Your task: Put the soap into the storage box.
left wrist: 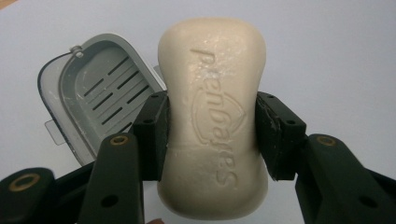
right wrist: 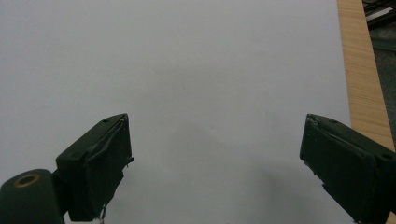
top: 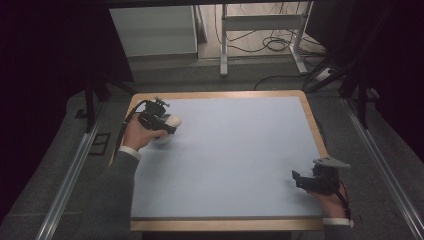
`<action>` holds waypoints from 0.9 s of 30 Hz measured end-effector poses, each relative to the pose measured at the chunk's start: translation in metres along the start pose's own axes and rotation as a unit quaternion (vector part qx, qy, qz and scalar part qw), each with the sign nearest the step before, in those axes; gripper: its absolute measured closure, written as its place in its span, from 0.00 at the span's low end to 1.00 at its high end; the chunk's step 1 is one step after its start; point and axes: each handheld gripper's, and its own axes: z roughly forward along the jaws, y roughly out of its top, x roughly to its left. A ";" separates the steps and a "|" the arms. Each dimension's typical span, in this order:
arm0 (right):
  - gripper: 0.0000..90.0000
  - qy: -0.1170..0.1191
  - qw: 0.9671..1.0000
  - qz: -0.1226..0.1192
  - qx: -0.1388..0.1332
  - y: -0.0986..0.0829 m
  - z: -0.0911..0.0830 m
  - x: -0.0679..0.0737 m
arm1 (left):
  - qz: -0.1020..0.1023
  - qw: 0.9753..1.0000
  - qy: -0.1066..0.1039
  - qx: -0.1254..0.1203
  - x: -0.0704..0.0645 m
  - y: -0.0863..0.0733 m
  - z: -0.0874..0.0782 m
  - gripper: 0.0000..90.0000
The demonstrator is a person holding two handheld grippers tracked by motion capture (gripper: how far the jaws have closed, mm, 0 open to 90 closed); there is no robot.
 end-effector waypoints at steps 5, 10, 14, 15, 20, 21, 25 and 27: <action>0.10 0.001 1.000 0.000 0.001 0.000 0.000 0.000 | -0.013 1.000 0.000 -0.003 0.005 0.001 0.002 0.55; 0.10 0.000 1.000 0.002 0.002 0.000 0.000 -0.001 | -0.023 1.000 0.004 -0.001 0.011 0.003 0.006 0.55; 0.10 0.001 1.000 0.002 0.003 -0.001 0.000 -0.001 | -0.036 0.999 0.010 -0.001 0.017 0.005 0.009 0.55; 0.10 0.001 1.000 0.002 0.004 -0.001 0.000 -0.001 | -0.039 0.999 0.011 -0.001 0.019 0.005 0.010 0.55; 0.10 0.000 1.000 0.001 0.005 -0.001 0.001 -0.001 | -0.055 0.998 0.021 0.003 0.026 0.005 0.018 0.55; 0.10 0.000 1.000 0.001 0.005 -0.001 0.001 -0.001 | -0.058 0.998 0.023 0.002 0.028 0.006 0.020 0.55; 0.10 0.000 1.000 0.002 0.005 -0.001 0.001 -0.002 | -0.073 0.997 0.030 0.003 0.032 0.006 0.025 0.55; 0.10 -0.001 1.000 0.001 0.005 -0.001 0.002 -0.002 | -0.080 0.996 0.033 0.004 0.034 0.006 0.028 0.55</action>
